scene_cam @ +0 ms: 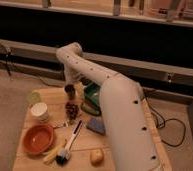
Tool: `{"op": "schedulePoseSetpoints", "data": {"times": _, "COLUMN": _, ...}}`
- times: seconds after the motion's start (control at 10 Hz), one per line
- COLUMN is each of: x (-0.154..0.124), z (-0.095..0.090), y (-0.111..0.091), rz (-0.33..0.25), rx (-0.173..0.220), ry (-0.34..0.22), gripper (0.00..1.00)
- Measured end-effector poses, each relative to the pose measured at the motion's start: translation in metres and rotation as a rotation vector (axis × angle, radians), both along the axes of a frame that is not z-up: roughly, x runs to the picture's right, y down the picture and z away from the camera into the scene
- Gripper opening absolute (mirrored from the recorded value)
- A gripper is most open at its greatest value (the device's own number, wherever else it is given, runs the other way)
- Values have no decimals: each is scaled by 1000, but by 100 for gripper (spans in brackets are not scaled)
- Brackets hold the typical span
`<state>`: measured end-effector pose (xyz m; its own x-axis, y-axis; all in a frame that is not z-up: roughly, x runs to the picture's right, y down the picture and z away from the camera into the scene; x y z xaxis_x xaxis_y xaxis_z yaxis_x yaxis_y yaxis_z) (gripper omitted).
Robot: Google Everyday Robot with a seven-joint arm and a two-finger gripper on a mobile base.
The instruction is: Stack cups on top of each other
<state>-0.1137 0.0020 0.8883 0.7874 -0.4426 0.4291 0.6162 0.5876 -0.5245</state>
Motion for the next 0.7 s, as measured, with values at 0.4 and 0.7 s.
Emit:
{"op": "schedulePoseSetpoints", "data": {"times": 0.4, "x": 0, "z": 5, "y": 11, "rz": -30, "rx": -57, "ry": 36, "gripper": 80}}
{"op": "schedulePoseSetpoints", "data": {"times": 0.7, "x": 5, "z": 10, "y": 19, "rz": -36, "rx": -101, "ry": 66, "gripper": 80}}
